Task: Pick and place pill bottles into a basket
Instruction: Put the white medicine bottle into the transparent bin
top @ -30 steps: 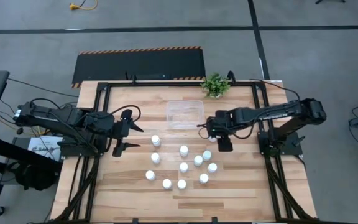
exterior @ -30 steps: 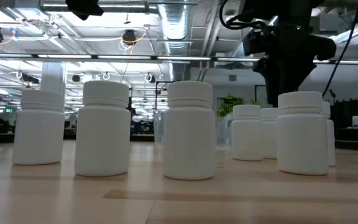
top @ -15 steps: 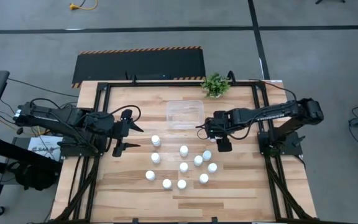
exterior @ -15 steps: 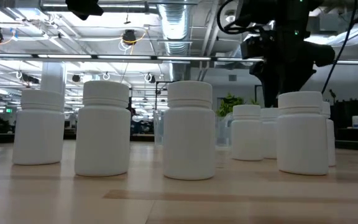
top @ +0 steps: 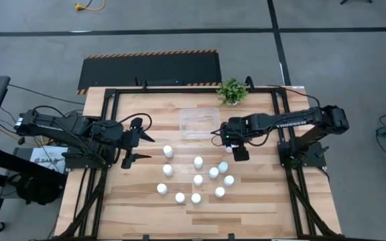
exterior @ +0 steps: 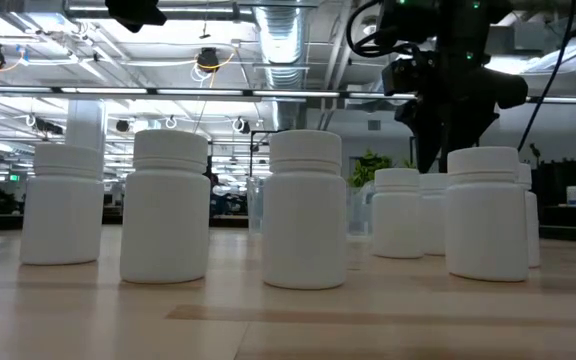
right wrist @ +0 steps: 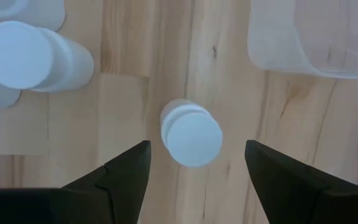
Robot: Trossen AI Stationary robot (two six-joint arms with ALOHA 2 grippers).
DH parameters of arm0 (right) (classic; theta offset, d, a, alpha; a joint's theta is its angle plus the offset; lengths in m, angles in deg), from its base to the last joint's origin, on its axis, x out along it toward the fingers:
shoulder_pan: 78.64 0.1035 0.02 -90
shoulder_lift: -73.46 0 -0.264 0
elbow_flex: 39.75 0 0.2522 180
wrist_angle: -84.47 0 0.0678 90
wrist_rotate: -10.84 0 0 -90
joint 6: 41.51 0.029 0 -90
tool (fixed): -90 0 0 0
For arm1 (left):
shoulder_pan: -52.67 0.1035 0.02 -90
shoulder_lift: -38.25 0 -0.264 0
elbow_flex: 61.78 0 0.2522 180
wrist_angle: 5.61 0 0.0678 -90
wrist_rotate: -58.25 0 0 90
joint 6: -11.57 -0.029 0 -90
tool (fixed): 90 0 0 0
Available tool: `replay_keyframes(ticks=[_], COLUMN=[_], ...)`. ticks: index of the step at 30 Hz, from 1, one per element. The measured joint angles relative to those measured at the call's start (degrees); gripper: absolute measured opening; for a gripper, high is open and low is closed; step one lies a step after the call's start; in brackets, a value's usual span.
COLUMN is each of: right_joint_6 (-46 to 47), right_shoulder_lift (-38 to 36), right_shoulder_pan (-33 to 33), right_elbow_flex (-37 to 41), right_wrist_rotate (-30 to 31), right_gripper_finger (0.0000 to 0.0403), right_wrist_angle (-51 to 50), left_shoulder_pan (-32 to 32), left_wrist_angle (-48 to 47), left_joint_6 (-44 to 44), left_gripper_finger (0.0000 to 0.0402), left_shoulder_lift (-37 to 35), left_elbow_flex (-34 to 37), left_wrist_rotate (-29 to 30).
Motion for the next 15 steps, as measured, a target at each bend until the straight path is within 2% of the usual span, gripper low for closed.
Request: replay_keyframes(ticks=[15], right_joint_6=[-3.58], right_shoulder_lift=[0.0], right_shoulder_pan=[-0.74], right_elbow_flex=[0.0], right_wrist_rotate=[-1.07], right_gripper_finger=[0.0256], right_wrist_angle=[0.24], left_shoulder_pan=[0.01], left_wrist_angle=[0.0], left_joint_6=[0.0], left_gripper_finger=[0.0279], left_shoulder_lift=[0.0], left_elbow_flex=[0.0], left_wrist_rotate=[0.0])
